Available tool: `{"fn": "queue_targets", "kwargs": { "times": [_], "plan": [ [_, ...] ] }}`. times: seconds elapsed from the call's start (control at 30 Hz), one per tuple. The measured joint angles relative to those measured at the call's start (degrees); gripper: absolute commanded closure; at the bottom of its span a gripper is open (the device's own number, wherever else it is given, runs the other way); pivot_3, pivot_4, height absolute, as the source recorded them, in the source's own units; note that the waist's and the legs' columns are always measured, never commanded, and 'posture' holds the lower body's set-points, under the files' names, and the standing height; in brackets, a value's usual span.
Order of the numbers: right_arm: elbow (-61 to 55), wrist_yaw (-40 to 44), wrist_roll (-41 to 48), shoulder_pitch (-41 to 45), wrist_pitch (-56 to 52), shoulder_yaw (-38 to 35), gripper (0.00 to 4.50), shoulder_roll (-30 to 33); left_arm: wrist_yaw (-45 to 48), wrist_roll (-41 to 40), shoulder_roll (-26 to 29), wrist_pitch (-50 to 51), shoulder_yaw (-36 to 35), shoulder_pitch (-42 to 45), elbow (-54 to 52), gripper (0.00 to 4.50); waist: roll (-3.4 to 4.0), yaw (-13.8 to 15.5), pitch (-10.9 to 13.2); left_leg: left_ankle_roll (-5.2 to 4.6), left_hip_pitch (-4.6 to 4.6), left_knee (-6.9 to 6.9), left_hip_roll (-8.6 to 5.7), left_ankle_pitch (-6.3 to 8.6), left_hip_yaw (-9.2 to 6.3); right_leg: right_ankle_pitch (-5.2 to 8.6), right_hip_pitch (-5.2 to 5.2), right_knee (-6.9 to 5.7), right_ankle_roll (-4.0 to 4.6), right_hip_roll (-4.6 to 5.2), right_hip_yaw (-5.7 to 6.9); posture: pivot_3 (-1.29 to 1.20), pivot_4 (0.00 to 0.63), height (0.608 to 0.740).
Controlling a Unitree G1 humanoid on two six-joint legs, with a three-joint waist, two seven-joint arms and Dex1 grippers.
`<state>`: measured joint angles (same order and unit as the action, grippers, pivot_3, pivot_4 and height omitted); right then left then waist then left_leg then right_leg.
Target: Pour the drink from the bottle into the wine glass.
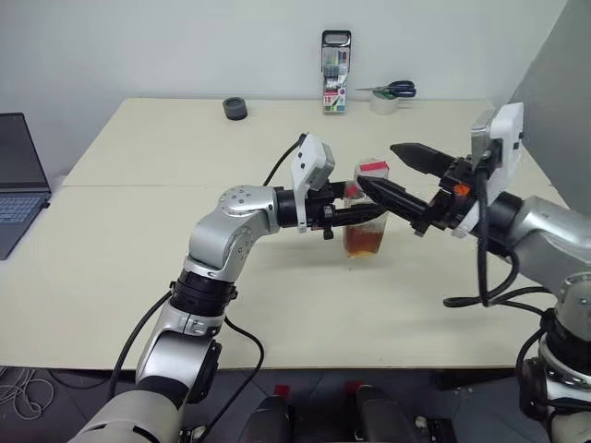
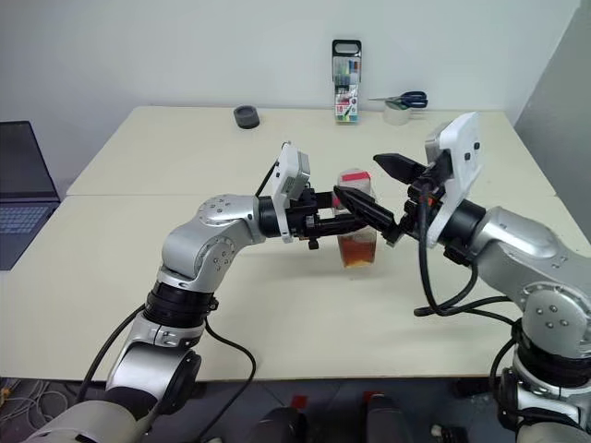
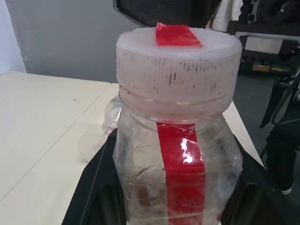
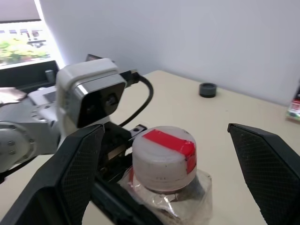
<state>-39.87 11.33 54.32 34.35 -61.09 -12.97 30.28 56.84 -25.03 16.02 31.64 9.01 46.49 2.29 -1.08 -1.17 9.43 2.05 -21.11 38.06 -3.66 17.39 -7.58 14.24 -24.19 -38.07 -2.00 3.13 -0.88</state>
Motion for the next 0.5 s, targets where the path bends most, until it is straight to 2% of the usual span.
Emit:
{"fn": "queue_targets", "kwargs": {
  "times": [0.13,0.27,0.37,0.5],
  "plan": [
    [-0.9,-3.9,-1.0,-0.6,0.2,1.4,0.01,-1.6,0.0,0.0,-0.2,-0.1,0.0,0.3,0.4,2.6,0.0,-0.3,0.0,0.0,0.01,0.0,0.0,0.0,0.01,0.0,0.0,0.0,0.0,-0.01,0.0,0.0,0.15,0.74],
    [-1.3,-4.1,-1.0,-0.7,0.3,2.5,0.01,-1.5,0.0,0.0,-0.4,-0.8,0.0,0.5,0.7,2.6,0.0,-0.3,0.0,-0.01,0.02,-0.01,0.0,0.0,0.02,0.0,0.01,0.0,0.0,-0.04,0.02,0.0,0.15,0.74],
    [-1.4,-4.0,-1.0,-1.1,0.6,3.0,0.59,-1.5,0.0,0.0,-0.5,-0.8,0.0,0.5,1.1,2.6,0.0,-0.3,0.0,-0.01,0.02,-0.01,0.0,0.0,0.02,0.0,0.01,0.0,0.0,-0.05,0.03,0.0,0.15,0.74],
    [-1.3,-3.9,-0.9,-1.2,0.9,3.0,1.93,-1.5,0.0,0.1,-0.5,-0.8,0.0,0.5,1.2,2.6,0.0,-0.3,0.0,-0.01,0.02,-0.01,0.0,0.0,0.02,0.0,0.01,-0.01,0.0,-0.05,0.03,0.0,0.15,0.74]
  ]
}}
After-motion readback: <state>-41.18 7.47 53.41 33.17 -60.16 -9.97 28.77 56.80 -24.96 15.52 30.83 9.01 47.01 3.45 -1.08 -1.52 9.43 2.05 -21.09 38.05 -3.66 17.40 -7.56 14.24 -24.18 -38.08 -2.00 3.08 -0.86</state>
